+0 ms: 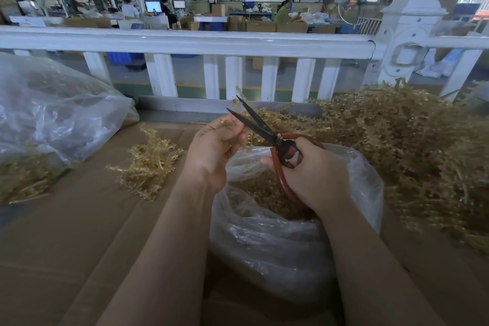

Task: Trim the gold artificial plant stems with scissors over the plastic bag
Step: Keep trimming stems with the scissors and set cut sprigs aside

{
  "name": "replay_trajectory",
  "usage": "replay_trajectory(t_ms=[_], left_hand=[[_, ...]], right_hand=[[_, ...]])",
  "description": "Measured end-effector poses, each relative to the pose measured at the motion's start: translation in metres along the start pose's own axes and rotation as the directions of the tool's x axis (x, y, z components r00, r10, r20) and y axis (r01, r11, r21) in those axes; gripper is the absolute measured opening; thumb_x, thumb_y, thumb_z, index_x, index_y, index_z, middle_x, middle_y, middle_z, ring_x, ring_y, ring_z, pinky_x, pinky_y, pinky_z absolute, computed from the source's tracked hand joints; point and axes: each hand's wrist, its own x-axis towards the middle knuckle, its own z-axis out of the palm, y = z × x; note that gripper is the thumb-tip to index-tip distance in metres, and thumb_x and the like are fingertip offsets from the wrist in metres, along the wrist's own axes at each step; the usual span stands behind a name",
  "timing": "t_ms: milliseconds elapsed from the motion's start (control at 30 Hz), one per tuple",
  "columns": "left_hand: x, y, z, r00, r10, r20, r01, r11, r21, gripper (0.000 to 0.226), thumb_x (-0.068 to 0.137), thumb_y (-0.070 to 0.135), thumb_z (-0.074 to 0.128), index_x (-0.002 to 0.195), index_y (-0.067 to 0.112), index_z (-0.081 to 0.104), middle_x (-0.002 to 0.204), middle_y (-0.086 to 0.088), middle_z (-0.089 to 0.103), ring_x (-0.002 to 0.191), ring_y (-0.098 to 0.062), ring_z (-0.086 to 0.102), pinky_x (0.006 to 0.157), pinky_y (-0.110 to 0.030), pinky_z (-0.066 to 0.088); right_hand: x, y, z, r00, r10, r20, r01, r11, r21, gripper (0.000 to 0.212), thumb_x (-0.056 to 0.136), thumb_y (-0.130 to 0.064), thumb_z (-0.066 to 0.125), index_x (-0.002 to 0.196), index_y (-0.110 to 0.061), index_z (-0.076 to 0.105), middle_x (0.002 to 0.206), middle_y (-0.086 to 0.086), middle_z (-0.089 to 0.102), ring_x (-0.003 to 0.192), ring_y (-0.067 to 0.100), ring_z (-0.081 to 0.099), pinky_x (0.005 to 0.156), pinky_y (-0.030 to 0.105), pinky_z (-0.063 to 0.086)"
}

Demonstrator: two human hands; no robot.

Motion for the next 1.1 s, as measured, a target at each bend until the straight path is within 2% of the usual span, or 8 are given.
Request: replay_trajectory(t_ms=[133,333,533,667,833,933,1000,1100], left_hand=[[-0.0005,-0.0002,0.0009,0.996,-0.08,-0.032,0.081,0.997,0.018,0.019,0.091,0.008,0.06,0.083,0.023,0.068,0.075,0.009,0.065,0.07,-0.004,0.057,0.07,-0.025,0.038],[-0.0029,0.001,0.0039,0.997,-0.077,-0.026,0.079,0.995,0.066,0.014,0.09,0.008,0.062,0.089,0.021,0.068,0.075,0.01,0.065,0.062,-0.001,0.052,0.069,-0.027,0.035],[-0.0044,0.0008,0.0044,0.998,-0.062,0.013,0.061,0.994,0.09,0.009,0.083,0.017,0.068,0.089,0.023,0.066,0.073,0.013,0.064,0.061,-0.001,0.051,0.069,-0.029,0.033],[-0.0053,0.0014,0.0044,0.997,-0.068,0.038,0.064,0.994,0.087,0.02,0.067,0.029,0.07,0.087,0.025,0.067,0.071,0.015,0.064,0.062,0.0,0.051,0.07,-0.03,0.032],[-0.0044,-0.0009,0.0026,0.997,-0.068,0.044,0.064,0.994,0.088,0.024,0.068,0.029,0.071,0.092,0.025,0.067,0.071,0.016,0.063,0.064,-0.002,0.049,0.068,-0.029,0.031],[-0.0049,-0.0012,0.0021,0.998,-0.041,0.045,0.035,0.991,0.127,0.007,0.081,0.019,0.07,0.084,0.025,0.066,0.073,0.012,0.064,0.066,-0.004,0.05,0.07,-0.03,0.032],[-0.0037,-0.0023,0.0023,0.999,0.013,0.033,-0.018,0.985,0.17,0.015,0.089,0.008,0.066,0.082,0.021,0.066,0.076,0.004,0.063,0.066,-0.008,0.049,0.068,-0.03,0.034],[-0.0018,-0.0018,0.0022,0.994,0.107,0.017,-0.109,0.969,0.221,0.015,0.087,-0.002,0.064,0.086,0.013,0.069,0.08,-0.013,0.059,0.067,-0.018,0.049,0.066,-0.028,0.04]], right_hand=[[0.0006,-0.0014,-0.0002,1.0,-0.023,-0.017,0.022,0.999,-0.038,0.065,0.077,-0.087,0.044,0.078,-0.023,0.059,0.07,-0.01,0.063,0.066,0.009,0.058,0.061,0.03,0.053],[0.0012,-0.0025,-0.0002,0.998,-0.045,-0.036,0.043,0.998,-0.055,0.075,0.073,-0.092,0.033,0.076,-0.022,0.058,0.068,-0.01,0.062,0.063,0.01,0.058,0.059,0.031,0.054],[0.0012,-0.0002,0.0,0.998,-0.04,-0.039,0.038,0.998,-0.056,0.064,0.078,-0.084,0.046,0.071,-0.021,0.056,0.065,-0.008,0.063,0.06,0.011,0.058,0.058,0.032,0.055],[0.0007,-0.0002,-0.0004,0.997,-0.049,-0.06,0.048,0.999,-0.02,0.064,0.077,-0.084,0.048,0.074,-0.022,0.062,0.065,-0.01,0.064,0.061,0.012,0.059,0.059,0.031,0.054],[-0.0001,0.0003,-0.0007,0.998,-0.049,-0.047,0.049,0.999,0.003,0.061,0.077,-0.081,0.054,0.071,-0.02,0.061,0.063,-0.009,0.063,0.057,0.01,0.057,0.055,0.029,0.052],[-0.0011,0.0012,-0.0006,0.998,-0.048,-0.04,0.049,0.999,0.02,0.057,0.077,-0.079,0.055,0.073,-0.023,0.061,0.064,-0.011,0.063,0.058,0.008,0.056,0.053,0.024,0.048],[-0.0003,0.0026,-0.0005,0.999,-0.034,-0.005,0.034,0.999,0.012,0.057,0.076,-0.082,0.052,0.077,-0.026,0.063,0.067,-0.013,0.064,0.061,0.004,0.056,0.055,0.023,0.049],[0.0013,0.004,-0.0005,1.0,-0.027,-0.01,0.026,1.0,-0.005,0.056,0.074,-0.085,0.05,0.075,-0.03,0.059,0.063,-0.018,0.056,0.057,-0.001,0.049,0.051,0.021,0.042]])
